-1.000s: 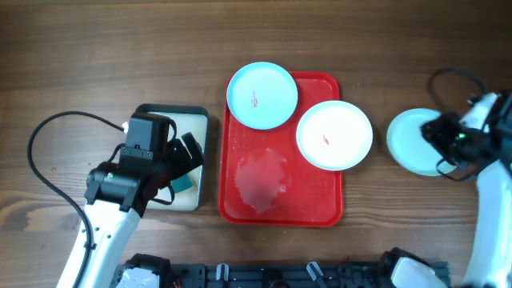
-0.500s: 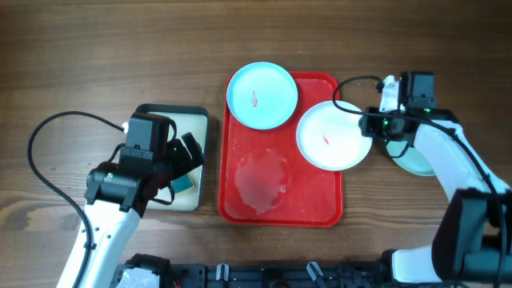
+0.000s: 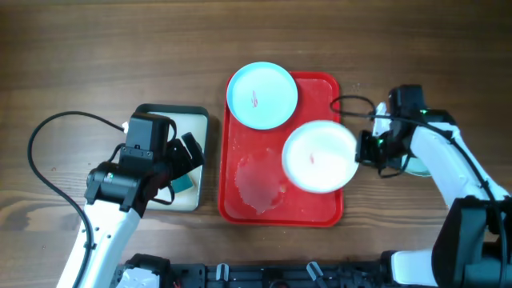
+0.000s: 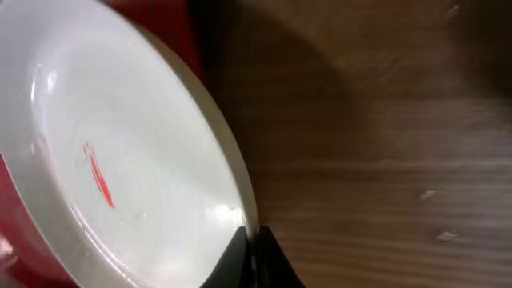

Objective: Clean dirty plates on tray and stack at the side

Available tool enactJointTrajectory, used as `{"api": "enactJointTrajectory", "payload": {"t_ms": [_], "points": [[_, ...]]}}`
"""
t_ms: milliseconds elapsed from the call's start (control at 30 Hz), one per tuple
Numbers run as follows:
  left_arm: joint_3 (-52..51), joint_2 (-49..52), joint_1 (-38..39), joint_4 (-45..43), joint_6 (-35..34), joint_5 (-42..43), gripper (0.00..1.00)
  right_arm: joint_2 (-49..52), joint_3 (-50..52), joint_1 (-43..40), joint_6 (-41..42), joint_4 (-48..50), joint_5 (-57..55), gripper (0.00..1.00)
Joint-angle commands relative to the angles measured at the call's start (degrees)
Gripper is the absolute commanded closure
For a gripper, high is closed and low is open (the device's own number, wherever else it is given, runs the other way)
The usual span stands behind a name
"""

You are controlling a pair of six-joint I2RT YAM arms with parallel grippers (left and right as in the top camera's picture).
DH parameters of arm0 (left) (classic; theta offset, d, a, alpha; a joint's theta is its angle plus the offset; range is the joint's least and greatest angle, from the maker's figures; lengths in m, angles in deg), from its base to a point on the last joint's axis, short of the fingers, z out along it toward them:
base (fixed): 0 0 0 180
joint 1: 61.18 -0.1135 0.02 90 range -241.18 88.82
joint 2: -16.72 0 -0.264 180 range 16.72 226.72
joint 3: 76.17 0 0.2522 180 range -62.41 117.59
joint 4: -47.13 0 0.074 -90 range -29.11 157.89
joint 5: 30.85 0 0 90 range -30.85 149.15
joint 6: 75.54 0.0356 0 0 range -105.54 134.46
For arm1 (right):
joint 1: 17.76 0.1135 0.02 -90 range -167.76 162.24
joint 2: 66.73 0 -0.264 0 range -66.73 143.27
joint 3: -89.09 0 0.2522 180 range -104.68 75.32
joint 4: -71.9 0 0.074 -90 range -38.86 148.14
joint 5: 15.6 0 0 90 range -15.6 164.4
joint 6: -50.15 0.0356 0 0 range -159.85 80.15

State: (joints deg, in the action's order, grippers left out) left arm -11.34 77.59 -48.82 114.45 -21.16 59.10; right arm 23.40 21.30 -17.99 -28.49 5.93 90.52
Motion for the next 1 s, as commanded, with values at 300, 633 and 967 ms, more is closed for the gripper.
{"api": "enactJointTrajectory", "payload": {"t_ms": [300, 633, 967], "points": [[0.0, 1.9, -0.4, -1.8, 0.9, -0.3, 0.0, -2.8, 5.5, 13.3, 13.1, 11.9, -0.7, 0.76], [-7.5, 24.7, -0.4, -9.2, -8.4, -7.5, 0.49, -15.1, 4.9, 13.3, 9.6, 8.0, -0.7, 0.76], [-2.4, 26.6, -0.7, -7.6, -4.6, -7.1, 0.86, -15.1, 4.9, 13.3, 9.6, 6.1, -0.7, 0.76]]}}
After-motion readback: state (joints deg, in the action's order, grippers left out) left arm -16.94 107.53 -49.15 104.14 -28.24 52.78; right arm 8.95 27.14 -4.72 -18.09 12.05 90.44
